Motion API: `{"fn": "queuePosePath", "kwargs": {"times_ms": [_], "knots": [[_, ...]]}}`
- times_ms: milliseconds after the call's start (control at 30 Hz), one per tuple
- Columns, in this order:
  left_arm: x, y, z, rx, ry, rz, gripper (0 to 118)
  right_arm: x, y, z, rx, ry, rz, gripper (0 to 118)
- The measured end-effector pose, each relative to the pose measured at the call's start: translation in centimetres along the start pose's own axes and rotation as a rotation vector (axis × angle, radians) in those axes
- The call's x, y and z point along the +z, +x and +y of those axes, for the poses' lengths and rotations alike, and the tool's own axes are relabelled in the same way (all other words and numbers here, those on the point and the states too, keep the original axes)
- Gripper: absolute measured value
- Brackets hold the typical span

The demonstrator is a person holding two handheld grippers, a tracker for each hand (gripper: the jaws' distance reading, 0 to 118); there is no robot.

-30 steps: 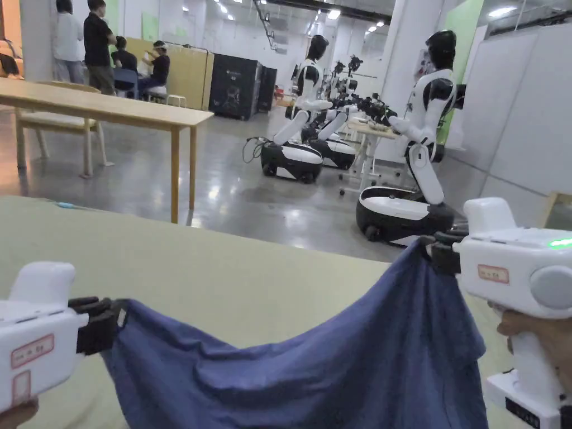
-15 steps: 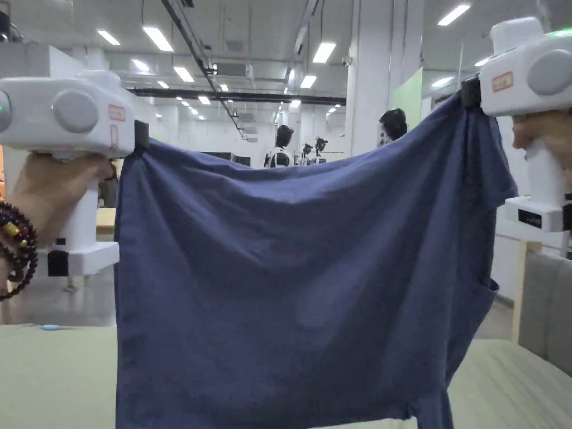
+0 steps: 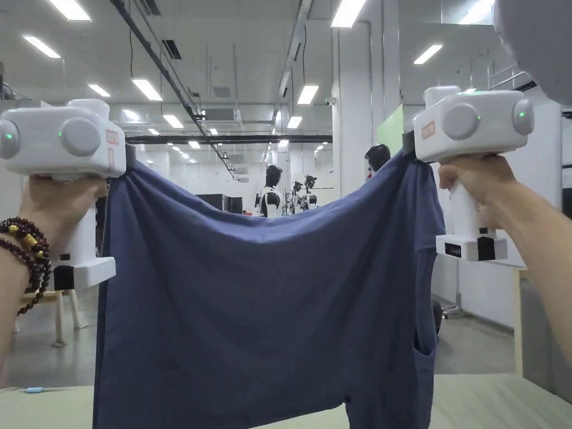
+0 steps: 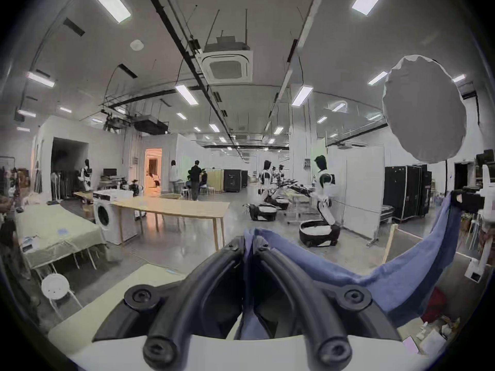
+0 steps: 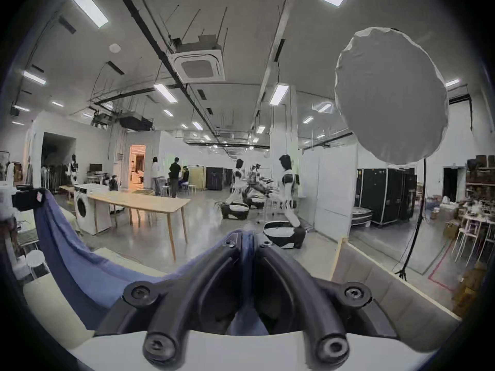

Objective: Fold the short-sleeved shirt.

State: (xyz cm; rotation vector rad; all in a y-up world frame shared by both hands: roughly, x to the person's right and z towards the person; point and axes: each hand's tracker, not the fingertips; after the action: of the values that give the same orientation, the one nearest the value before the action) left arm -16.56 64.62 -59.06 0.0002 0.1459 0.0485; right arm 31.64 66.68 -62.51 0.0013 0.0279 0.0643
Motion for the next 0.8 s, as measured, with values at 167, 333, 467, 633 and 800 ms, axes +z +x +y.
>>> {"fn": "queuePosePath", "kwargs": {"times_ms": [167, 333, 467, 633, 800], "knots": [[-1.5, -1.0, -6.1, 0.028, -0.049, -0.012, 4, -0.7, 0.0, -5.5, -0.018, -0.029, 0.043, 8], [-2.6, -1.9, -15.2, 0.071, -0.149, -0.051, 4, -1.6, 0.2, -13.7, -0.037, -0.135, 0.074, 8], [-2.5, -2.3, -22.9, 0.067, -0.225, -0.067, 4, -1.6, 0.2, -20.1, -0.058, -0.208, 0.109, 8], [-2.3, -3.1, -29.1, 0.166, -0.338, -0.057, 4, -1.5, 0.2, -24.9, -0.084, -0.274, 0.110, 8], [1.6, -4.6, -30.1, 0.164, -0.297, -0.141, 4, 3.4, 1.2, -26.0, -0.055, -0.256, 0.194, 8]]}}
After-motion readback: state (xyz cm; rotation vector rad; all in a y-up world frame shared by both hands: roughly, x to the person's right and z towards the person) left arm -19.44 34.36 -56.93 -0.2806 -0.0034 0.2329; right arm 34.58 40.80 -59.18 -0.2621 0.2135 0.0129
